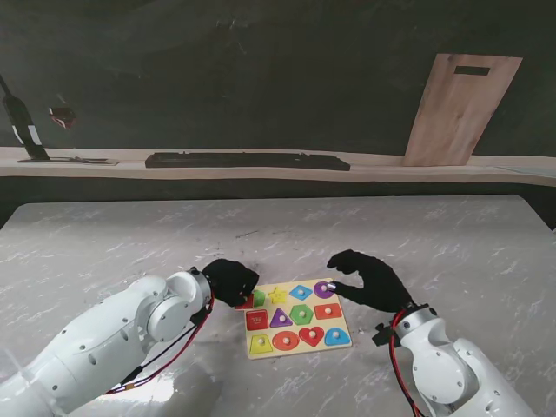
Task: Fit puzzle pieces into a puzzle board
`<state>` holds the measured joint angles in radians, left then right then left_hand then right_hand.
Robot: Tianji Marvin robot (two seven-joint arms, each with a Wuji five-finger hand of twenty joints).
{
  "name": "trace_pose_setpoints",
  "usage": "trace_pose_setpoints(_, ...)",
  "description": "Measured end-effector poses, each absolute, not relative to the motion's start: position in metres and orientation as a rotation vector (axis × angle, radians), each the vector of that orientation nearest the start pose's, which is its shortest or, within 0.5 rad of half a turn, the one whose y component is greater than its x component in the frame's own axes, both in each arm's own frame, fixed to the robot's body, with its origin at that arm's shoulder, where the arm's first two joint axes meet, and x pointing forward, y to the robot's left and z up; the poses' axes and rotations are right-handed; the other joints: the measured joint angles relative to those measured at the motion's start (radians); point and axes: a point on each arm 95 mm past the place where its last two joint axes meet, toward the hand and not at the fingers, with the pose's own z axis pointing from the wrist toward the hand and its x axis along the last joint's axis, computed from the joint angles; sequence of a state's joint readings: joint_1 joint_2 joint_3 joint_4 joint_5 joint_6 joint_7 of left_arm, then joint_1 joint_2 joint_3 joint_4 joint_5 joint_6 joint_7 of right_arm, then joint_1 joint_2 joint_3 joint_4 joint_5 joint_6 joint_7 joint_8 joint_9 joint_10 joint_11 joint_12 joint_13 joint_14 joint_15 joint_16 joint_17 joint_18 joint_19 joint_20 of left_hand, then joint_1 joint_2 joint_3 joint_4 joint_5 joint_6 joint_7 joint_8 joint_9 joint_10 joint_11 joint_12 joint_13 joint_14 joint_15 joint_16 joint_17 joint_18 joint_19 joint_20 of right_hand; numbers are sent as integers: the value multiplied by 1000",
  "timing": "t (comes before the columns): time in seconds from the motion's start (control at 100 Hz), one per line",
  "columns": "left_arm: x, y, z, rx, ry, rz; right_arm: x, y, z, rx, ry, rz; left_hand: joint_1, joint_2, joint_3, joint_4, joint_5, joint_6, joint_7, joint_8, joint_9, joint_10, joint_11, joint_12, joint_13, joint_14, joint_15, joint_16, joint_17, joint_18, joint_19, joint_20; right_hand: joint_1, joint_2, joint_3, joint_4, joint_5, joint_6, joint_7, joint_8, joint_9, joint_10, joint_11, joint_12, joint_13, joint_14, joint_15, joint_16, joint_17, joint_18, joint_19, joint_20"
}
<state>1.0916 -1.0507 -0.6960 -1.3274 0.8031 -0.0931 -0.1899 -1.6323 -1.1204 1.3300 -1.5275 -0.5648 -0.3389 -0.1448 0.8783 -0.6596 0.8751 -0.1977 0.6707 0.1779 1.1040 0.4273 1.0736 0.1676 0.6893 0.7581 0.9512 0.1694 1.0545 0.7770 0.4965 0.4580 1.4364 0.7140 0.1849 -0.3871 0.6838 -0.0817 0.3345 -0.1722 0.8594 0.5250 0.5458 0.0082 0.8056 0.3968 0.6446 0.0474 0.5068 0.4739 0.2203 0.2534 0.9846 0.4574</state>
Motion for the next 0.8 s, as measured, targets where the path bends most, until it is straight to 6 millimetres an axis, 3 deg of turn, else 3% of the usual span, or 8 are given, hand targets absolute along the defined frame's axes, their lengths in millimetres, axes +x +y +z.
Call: trace_pose_setpoints(0.8, 437, -109, -363, -1161, 2097, -1351, 389, -35, -329, -1922, -1497, -2608, -17, -10, 35, 0, 0, 19, 8, 36, 0, 10, 25, 10, 0, 11, 23, -8, 0, 0, 4, 14, 0, 0, 0, 0, 0, 0, 0, 0, 0, 0, 0, 0, 0, 0, 0, 0, 0, 0, 0, 0)
